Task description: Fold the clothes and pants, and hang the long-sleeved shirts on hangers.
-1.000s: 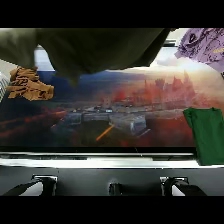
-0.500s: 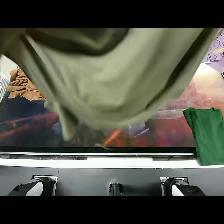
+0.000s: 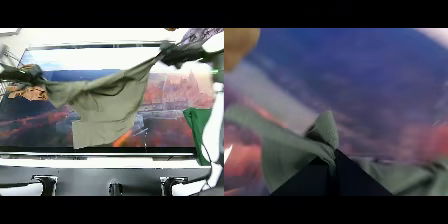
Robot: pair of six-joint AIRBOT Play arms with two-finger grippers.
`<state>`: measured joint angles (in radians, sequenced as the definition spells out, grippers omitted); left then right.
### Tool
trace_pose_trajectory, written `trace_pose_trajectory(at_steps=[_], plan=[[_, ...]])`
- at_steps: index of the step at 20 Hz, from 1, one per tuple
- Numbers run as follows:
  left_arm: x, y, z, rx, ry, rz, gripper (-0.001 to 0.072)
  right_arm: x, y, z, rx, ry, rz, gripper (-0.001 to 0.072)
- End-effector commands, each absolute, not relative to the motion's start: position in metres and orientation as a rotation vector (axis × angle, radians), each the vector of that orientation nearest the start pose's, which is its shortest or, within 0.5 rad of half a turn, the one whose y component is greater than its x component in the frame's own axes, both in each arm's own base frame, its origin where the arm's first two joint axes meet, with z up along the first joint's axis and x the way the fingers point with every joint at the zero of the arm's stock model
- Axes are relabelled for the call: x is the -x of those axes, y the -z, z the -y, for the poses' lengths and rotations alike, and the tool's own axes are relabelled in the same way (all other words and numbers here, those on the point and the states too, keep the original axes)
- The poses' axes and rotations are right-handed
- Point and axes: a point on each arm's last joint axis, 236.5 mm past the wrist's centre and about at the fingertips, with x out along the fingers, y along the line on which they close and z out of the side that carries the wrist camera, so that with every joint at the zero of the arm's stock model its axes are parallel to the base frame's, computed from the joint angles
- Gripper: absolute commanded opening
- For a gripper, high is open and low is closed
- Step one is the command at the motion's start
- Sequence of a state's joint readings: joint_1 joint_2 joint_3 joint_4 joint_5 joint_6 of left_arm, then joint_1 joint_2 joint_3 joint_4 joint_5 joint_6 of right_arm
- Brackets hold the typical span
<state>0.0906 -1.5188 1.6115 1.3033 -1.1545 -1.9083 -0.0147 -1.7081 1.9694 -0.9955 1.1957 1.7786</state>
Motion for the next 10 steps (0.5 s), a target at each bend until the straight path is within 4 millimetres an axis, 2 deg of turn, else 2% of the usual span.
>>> trace_pose_trajectory(at_steps=[1,3,5,6,7,8,9,10], plan=[[-0.513,0.026,0.027,0.609,-0.129,-1.215,0.0015,-0.569,-0.027,-0.152,-0.710,-0.249,-1.162,0.0029],[-0.514,0.050,0.025,0.616,-0.148,-1.250,0.0016,-0.572,-0.001,-0.170,-0.728,-0.238,-1.193,0.0029],[-0.513,0.056,0.020,0.622,-0.159,-1.261,0.0020,-0.575,0.004,-0.181,-0.725,-0.241,-1.181,0.0029],[-0.512,0.053,0.016,0.627,-0.165,-1.262,0.0091,-0.577,0.002,-0.184,-0.726,-0.246,-1.171,0.0029],[-0.510,0.047,0.010,0.627,-0.167,-1.265,0.0260,-0.576,0.000,-0.186,-0.727,-0.252,-1.170,0.0029],[-0.507,0.035,0.000,0.617,-0.162,-1.265,0.0471,-0.574,-0.003,-0.187,-0.723,-0.256,-1.176,0.0029],[-0.503,0.019,-0.012,0.601,-0.156,-1.259,0.0618,-0.570,-0.005,-0.187,-0.716,-0.259,-1.185,0.0029],[-0.494,-0.001,-0.031,0.584,-0.169,-1.244,0.0698,-0.567,-0.007,-0.185,-0.696,-0.259,-1.193,0.0029]])
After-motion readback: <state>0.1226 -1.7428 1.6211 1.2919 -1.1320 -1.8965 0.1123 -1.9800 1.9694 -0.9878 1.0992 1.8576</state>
